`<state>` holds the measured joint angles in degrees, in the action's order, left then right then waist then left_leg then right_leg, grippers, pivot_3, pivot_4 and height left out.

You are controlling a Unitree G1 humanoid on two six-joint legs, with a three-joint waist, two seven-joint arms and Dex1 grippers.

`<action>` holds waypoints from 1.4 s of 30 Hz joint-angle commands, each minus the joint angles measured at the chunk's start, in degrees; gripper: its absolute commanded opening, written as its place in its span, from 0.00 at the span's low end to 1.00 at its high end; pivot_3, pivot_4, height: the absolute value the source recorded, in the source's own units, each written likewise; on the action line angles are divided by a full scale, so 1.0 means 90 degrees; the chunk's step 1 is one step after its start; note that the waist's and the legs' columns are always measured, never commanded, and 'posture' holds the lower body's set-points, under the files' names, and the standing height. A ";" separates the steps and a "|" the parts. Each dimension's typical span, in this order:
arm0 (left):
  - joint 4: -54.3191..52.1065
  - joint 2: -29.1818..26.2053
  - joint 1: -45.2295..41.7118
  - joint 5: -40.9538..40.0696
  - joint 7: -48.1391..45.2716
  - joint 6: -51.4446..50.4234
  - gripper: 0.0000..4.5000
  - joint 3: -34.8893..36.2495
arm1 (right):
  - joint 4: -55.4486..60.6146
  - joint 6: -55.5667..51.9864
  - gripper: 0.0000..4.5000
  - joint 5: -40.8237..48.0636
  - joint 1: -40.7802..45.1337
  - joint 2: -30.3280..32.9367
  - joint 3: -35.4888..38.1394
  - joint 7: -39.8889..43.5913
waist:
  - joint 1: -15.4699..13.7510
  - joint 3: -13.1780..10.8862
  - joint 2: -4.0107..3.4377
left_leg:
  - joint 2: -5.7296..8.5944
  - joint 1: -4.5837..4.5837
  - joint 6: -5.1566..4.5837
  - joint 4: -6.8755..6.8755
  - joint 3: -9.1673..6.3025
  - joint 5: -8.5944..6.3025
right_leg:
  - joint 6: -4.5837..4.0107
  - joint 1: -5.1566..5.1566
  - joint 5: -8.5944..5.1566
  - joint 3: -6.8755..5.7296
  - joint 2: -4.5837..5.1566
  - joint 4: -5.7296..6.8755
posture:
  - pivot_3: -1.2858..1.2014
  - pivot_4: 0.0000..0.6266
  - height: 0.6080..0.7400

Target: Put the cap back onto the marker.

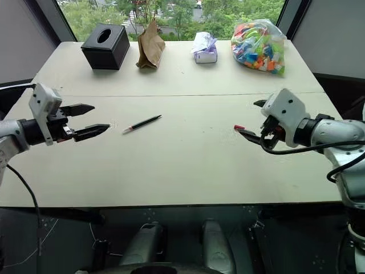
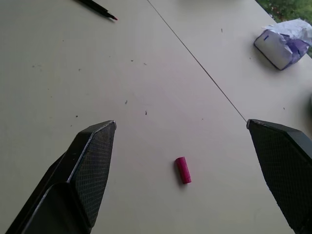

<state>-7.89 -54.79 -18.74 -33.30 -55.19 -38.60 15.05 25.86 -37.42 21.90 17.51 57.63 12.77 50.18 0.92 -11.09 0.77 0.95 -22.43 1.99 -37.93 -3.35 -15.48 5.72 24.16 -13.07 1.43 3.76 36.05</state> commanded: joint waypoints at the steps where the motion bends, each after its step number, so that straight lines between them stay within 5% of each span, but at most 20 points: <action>1: -0.0157 -0.0178 -0.0033 -0.0185 -0.0137 -0.0104 1.00 0.0315 | 0.0207 -0.0184 0.99 0.0283 0.0323 0.0102 0.0182 0.0023 | -0.0005 -0.0002 0.0001 | 0.0000 -0.0001 0.0000 0.0000 0.0003 0.0000 | 0.0000 0.0002 0.0000 0.0001 0.0000 0.0000 | 0.52 0.24 1.00; 30: -0.0008 0.0108 -0.0060 0.0071 0.0032 0.0241 1.00 -0.0040 | 0.0795 -0.0847 0.99 0.0755 0.0305 0.0160 0.0132 -0.0188 | -0.0019 -0.0003 0.0003 | -0.0029 -0.0010 0.0000 -0.0001 0.0013 0.0000 | -0.0001 0.0015 0.0001 0.0001 -0.0006 -0.0001 | 0.52 0.24 1.00; 42: 0.3642 0.1495 -0.2149 0.1785 -0.0438 0.3018 1.00 -0.1519 | 0.1265 -0.0941 0.99 0.0711 -0.0144 -0.0202 0.0181 -0.0875 | -0.0048 -0.0001 0.0009 | 0.0003 -0.0016 0.0000 -0.0006 0.0010 0.0000 | 0.0016 0.0017 0.0012 0.0001 -0.0007 0.0003 | 0.52 0.24 1.00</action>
<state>21.45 -41.48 -35.78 -19.55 -58.02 -16.25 1.98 34.71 -45.89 28.12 16.33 56.29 12.24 43.56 0.49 -11.10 0.85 0.98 -22.60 2.00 -37.99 -3.27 -15.47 5.88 24.31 -12.95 1.42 3.69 36.07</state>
